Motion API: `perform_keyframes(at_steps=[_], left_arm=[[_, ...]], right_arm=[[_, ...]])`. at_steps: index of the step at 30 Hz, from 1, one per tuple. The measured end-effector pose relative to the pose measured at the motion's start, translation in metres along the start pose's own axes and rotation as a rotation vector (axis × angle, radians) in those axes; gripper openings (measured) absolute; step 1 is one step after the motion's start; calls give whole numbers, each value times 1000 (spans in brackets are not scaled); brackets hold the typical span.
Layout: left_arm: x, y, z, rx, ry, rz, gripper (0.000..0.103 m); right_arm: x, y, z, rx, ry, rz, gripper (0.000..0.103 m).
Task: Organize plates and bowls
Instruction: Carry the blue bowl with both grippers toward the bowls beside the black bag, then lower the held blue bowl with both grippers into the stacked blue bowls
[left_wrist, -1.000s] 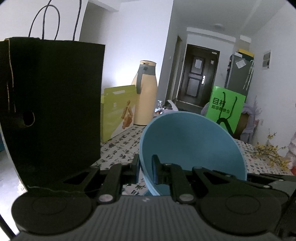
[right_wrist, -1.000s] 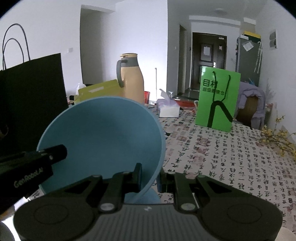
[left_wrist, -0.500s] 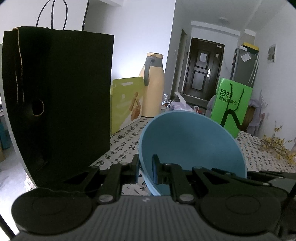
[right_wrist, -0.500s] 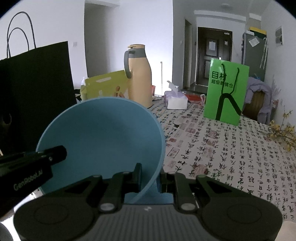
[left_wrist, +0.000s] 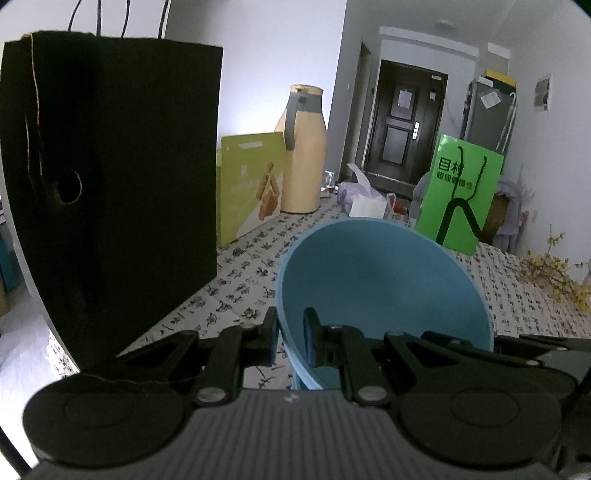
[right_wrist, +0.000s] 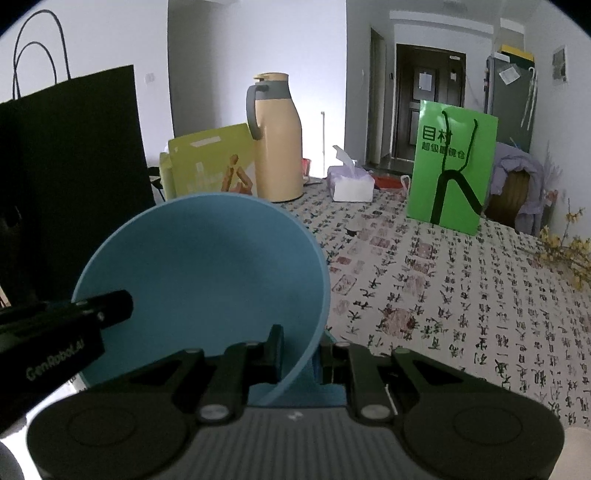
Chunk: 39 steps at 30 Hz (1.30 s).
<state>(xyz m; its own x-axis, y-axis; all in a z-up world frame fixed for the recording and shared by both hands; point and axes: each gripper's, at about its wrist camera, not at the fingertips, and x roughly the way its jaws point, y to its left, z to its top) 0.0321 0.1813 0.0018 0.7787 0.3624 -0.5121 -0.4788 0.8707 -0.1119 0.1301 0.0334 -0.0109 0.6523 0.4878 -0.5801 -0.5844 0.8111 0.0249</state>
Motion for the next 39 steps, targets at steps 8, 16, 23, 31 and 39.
perform_keyframes(at_steps=[8,16,23,31,39], left_arm=[[8,-3,-7,6,40,-8,13],[13,-7,-11,16,66,-15,13],[16,-9,-16,22,89,-12,13],[17,-8,-19,15,105,-10,13],[19,-7,-20,10,114,-11,13]], right_arm=[[6,-4,-6,0,22,-11,15],[9,-6,-10,-21,31,-33,15],[12,-6,-15,-46,40,-49,16],[13,-6,-16,-62,45,-48,16],[14,-8,-16,-55,48,-33,18]])
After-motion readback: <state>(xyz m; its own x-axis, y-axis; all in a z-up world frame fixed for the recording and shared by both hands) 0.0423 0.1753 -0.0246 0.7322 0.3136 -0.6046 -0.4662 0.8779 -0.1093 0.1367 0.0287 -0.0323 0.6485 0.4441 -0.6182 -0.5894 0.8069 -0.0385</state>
